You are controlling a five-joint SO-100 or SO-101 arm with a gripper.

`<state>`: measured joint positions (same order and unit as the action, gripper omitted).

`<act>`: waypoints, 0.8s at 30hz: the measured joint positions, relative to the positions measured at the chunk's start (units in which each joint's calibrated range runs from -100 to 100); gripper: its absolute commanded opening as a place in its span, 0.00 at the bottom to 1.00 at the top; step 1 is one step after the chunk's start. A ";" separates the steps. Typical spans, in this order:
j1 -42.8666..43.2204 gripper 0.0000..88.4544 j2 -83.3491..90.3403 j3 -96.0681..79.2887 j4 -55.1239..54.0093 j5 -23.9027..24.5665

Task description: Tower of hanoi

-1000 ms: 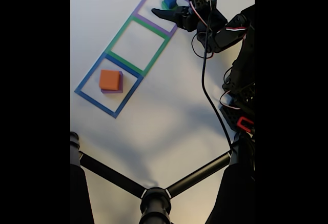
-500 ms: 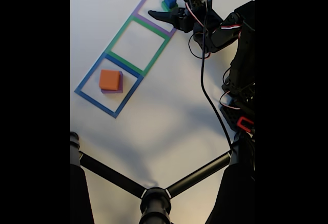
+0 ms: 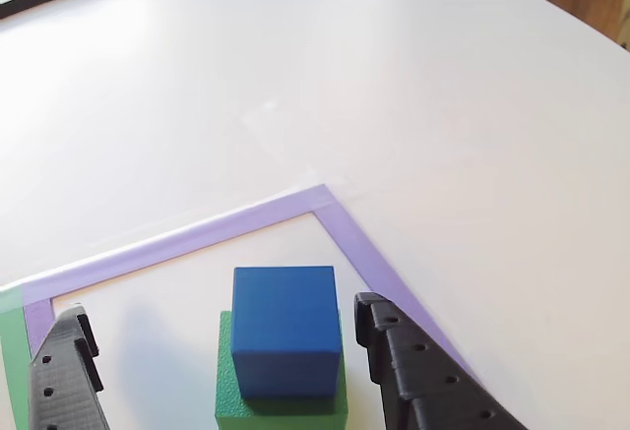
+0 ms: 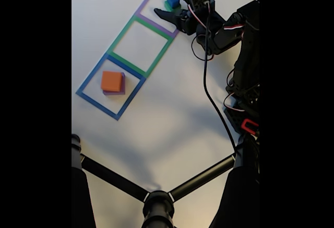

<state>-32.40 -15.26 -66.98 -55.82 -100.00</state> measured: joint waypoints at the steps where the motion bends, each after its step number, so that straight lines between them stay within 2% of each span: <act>1: 0.10 0.32 0.00 0.00 0.00 0.00; 17: 0.30 0.19 0.00 0.43 0.00 0.00; 24: 1.50 0.16 0.00 0.43 0.00 0.00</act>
<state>-30.90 -15.26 -66.55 -55.82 -100.00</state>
